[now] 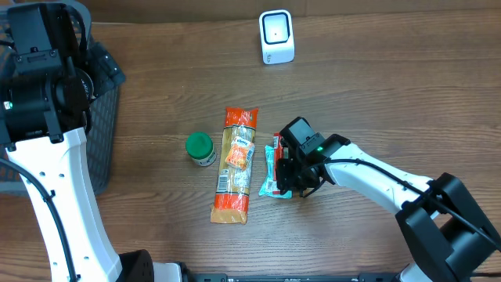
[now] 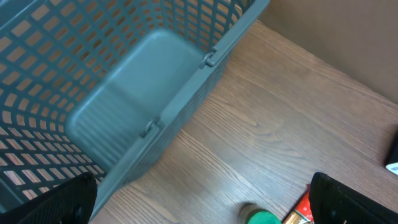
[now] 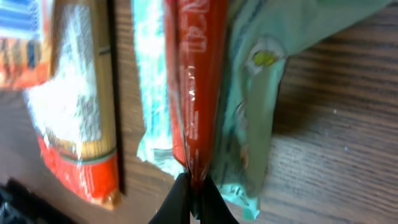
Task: Scan the item barcode
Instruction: 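Grasp the red snack bar with the right gripper and lift it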
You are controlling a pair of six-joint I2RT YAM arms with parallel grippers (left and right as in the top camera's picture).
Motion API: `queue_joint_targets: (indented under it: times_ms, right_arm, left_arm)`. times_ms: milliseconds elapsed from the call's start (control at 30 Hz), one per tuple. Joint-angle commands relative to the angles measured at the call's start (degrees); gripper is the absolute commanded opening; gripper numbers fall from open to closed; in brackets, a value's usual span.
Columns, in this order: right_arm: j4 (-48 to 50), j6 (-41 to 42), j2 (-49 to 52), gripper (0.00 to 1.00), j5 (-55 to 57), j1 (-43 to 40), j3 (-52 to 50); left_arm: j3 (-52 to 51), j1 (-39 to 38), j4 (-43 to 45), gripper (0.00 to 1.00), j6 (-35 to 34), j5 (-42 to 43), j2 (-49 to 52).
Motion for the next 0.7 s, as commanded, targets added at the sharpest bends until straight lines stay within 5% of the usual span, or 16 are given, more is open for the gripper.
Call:
queue_joint_targets:
  times_ms: [0,167,333,667]
  right_arm:
    - [0.0,-8.8,-5.3,0.04,-4.8,-1.6,0.0]
    - [-0.3,-20.8,-11.7,0.04,-11.8,-3.2,0.0]
    - [-3.9,-22.3,-16.3,0.04,-16.3,-6.1,0.0]
    - [-16.8,-54.4,-20.4,0.04,-30.4,-8.0,0.0]
  left_arm:
    - [0.6,0.2,-0.1,1.0,0.5,-0.7,0.5]
    - [0.6,0.3,-0.1,1.0,0.5,-0.7,0.5]
    - [0.6,0.3,-0.1,1.0,0.5,-0.8,0.5]
    - [0.6,0.2,-0.1,1.0,0.5,-0.7,0.5]
